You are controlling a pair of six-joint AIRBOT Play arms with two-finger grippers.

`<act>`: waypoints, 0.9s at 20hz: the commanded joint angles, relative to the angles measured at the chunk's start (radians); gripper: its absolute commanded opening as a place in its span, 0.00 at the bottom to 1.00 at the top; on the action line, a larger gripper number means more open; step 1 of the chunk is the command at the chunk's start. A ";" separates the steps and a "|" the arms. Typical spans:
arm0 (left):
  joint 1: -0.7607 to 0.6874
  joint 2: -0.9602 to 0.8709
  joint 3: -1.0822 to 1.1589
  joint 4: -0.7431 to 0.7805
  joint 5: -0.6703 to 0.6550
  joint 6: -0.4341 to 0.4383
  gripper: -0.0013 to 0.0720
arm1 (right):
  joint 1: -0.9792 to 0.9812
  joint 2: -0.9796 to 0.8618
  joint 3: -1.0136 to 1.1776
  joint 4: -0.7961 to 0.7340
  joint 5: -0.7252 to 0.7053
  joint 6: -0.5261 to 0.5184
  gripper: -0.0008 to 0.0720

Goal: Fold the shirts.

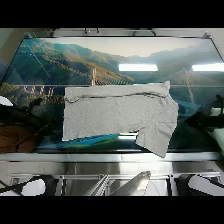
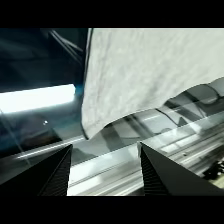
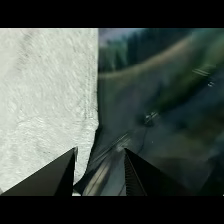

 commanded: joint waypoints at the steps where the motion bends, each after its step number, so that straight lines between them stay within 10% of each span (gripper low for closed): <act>1: -0.035 0.040 -0.137 0.045 0.142 0.004 0.62 | -0.005 0.014 -0.047 0.010 -0.032 0.008 0.48; 8: -0.174 0.038 -0.166 0.035 0.381 -0.003 0.62 | -0.005 0.014 -0.047 0.020 0.021 0.027 0.48; 9: -0.189 0.038 -0.166 0.019 0.402 -0.005 0.58 | -0.005 0.014 -0.047 0.028 0.034 0.027 0.48; 11: -0.206 0.038 -0.150 0.016 0.389 -0.005 0.06 | -0.005 0.014 -0.047 0.029 0.062 0.027 0.48; 18: -0.205 0.038 -0.064 0.012 0.295 0.005 0.05 | -0.005 0.010 -0.159 0.002 0.046 0.026 0.49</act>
